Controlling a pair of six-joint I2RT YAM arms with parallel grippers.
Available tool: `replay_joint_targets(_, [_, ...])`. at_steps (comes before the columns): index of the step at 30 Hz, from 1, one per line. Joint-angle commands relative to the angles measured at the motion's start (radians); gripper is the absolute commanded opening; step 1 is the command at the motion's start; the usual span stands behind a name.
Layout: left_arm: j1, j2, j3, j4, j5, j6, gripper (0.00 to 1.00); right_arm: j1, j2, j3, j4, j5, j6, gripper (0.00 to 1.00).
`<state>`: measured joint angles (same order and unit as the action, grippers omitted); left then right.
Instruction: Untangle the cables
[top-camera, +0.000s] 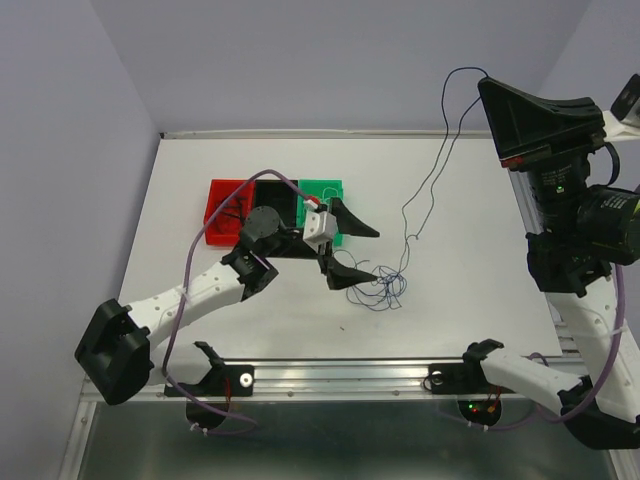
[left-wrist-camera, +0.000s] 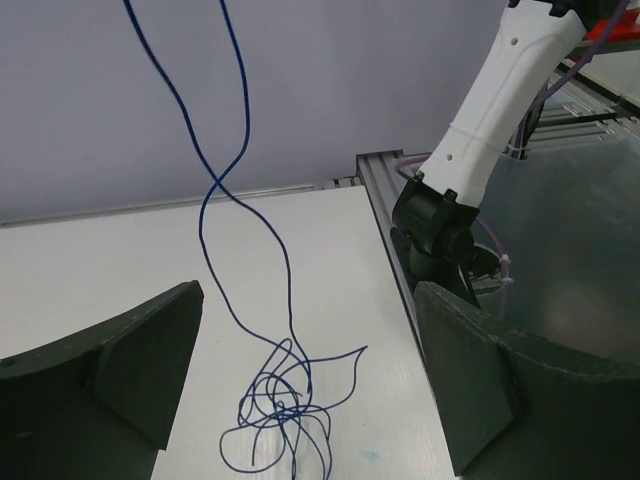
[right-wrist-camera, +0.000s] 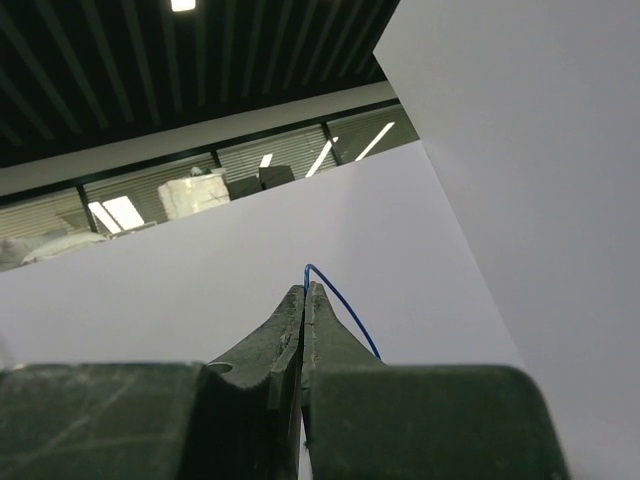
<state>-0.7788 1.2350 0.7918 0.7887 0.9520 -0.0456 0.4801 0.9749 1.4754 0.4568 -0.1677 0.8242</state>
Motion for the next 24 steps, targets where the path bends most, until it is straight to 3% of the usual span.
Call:
replay_joint_targets(1, [-0.046,0.007,0.053,0.035,-0.114,0.035,0.99,0.008,0.018,-0.015,0.094,-0.024,0.046,0.01])
replay_joint_targets(13, [-0.188,0.152,0.218,-0.042,-0.455,0.027,0.99,0.008,0.047,-0.055,0.187,-0.047,0.107,0.01])
replay_joint_targets(19, [-0.223,0.179,0.233,-0.043,-0.461,0.041,0.99,0.008,0.048,-0.092,0.246,-0.039,0.124,0.01])
replay_joint_targets(20, [-0.229,0.188,0.239,-0.045,-0.463,0.039,0.90,0.008,0.050,-0.099,0.253,-0.038,0.134,0.01])
replay_joint_targets(22, [-0.250,0.228,0.273,-0.069,-0.475,0.070,0.86,0.008,0.059,-0.104,0.270,-0.033,0.156,0.01])
replay_joint_targets(24, [-0.270,0.274,0.297,-0.104,-0.507,0.091,0.76,0.008,0.065,-0.107,0.286,-0.032,0.168,0.01])
